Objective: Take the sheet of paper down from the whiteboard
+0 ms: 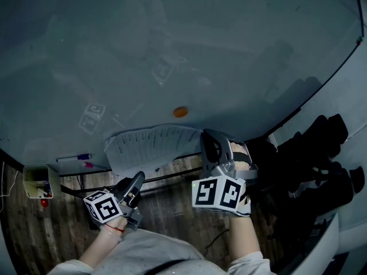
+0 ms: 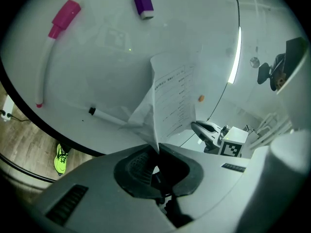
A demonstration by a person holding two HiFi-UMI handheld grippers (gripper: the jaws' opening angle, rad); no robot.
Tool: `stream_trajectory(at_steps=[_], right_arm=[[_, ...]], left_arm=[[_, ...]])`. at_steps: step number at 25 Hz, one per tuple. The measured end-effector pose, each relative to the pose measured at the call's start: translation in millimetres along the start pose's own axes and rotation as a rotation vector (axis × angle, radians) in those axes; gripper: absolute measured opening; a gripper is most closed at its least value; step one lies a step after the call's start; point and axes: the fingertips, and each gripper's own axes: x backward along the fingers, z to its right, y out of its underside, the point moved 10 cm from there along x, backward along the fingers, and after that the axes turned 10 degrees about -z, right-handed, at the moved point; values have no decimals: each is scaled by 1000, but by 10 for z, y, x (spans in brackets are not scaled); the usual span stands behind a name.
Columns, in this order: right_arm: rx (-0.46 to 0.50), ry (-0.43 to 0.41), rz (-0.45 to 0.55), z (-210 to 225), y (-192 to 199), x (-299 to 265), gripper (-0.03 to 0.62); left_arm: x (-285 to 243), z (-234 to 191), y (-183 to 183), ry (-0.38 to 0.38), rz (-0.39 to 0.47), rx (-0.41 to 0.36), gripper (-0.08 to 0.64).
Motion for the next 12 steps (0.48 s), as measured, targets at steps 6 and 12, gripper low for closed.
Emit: stream_trajectory(at_steps=[6, 12], right_arm=[[2, -12, 25, -83, -22, 117, 29], [-3, -22, 41, -226, -8, 285, 29]], left_arm=[[95, 21, 123, -16, 25, 2, 14], [248, 40, 260, -40, 57, -11, 14]])
